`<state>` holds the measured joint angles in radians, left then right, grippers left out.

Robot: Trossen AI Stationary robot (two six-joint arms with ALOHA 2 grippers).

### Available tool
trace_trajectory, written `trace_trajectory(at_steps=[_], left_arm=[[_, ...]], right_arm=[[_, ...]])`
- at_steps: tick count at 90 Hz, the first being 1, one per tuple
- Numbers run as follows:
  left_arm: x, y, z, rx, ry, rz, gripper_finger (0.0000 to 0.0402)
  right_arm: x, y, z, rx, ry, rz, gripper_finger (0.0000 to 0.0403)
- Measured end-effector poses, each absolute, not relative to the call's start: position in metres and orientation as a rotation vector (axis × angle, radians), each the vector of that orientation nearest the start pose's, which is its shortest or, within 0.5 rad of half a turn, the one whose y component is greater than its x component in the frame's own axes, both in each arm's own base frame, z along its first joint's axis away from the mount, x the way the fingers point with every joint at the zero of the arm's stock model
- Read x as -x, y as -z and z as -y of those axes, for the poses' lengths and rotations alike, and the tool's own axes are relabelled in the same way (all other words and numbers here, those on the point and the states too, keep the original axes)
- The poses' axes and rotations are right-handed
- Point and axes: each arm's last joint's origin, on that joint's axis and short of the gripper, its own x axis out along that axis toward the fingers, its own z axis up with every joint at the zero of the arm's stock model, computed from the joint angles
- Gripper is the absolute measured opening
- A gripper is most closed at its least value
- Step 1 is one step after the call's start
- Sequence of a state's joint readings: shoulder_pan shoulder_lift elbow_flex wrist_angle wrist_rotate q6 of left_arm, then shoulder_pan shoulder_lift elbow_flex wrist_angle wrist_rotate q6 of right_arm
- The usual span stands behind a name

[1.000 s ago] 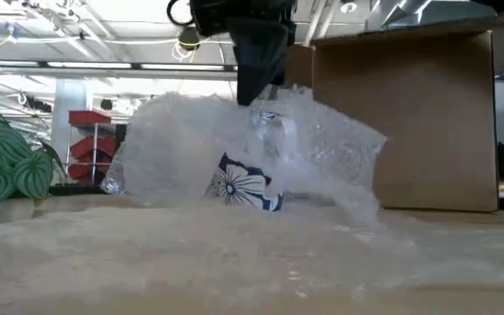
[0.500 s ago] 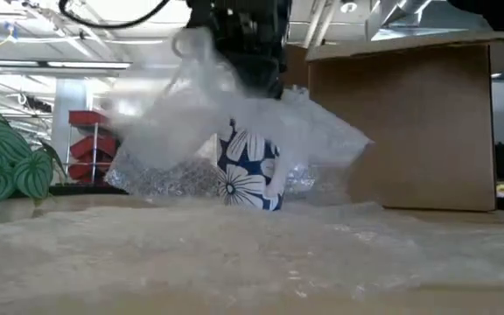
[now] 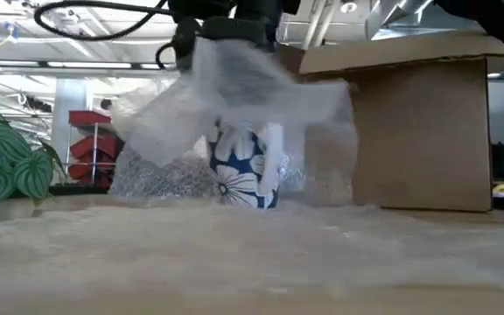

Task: Wrap mug
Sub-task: Wrap the blue mug with bubble wrap

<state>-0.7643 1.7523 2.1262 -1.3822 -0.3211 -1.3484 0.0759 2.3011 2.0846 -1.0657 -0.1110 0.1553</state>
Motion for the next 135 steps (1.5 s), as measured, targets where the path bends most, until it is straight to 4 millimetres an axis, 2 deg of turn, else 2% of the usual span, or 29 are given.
trace_trajectory(at_steps=[19,41,63,73,91,104,120,135], left_arm=[[-0.241,-0.428,0.219,0.738,-0.208,-0.96,0.012],[-0.243,-0.431,0.222,0.767,-0.178,-0.943,0.012],[-0.244,-0.432,0.224,0.785,-0.157,-0.943,0.012],[-0.245,-0.433,0.225,0.805,-0.136,-0.929,0.012],[-0.245,-0.438,0.229,0.853,-0.085,-0.922,0.012],[-0.242,-0.442,0.231,0.889,-0.067,-0.911,0.012],[-0.23,-0.457,0.233,0.91,-0.032,-0.882,0.0118],[-0.222,-0.463,0.227,0.862,-0.089,-0.838,0.0118]], right_arm=[[-0.477,-0.215,-0.053,-0.182,-0.159,-1.255,0.0],[-0.479,-0.213,-0.072,-0.127,-0.244,-1.22,0.0],[-0.479,-0.22,-0.058,-0.132,-0.198,-1.212,0.0],[-0.48,-0.222,-0.049,-0.179,-0.117,-1.199,0.0],[-0.483,-0.209,-0.033,-0.22,-0.036,-1.197,0.0],[-0.482,-0.204,-0.028,-0.218,-0.012,-1.205,0.0],[-0.489,-0.207,-0.035,-0.222,-0.076,-1.122,0.0],[-0.496,-0.212,-0.051,-0.246,-0.162,-1.034,0.0]])
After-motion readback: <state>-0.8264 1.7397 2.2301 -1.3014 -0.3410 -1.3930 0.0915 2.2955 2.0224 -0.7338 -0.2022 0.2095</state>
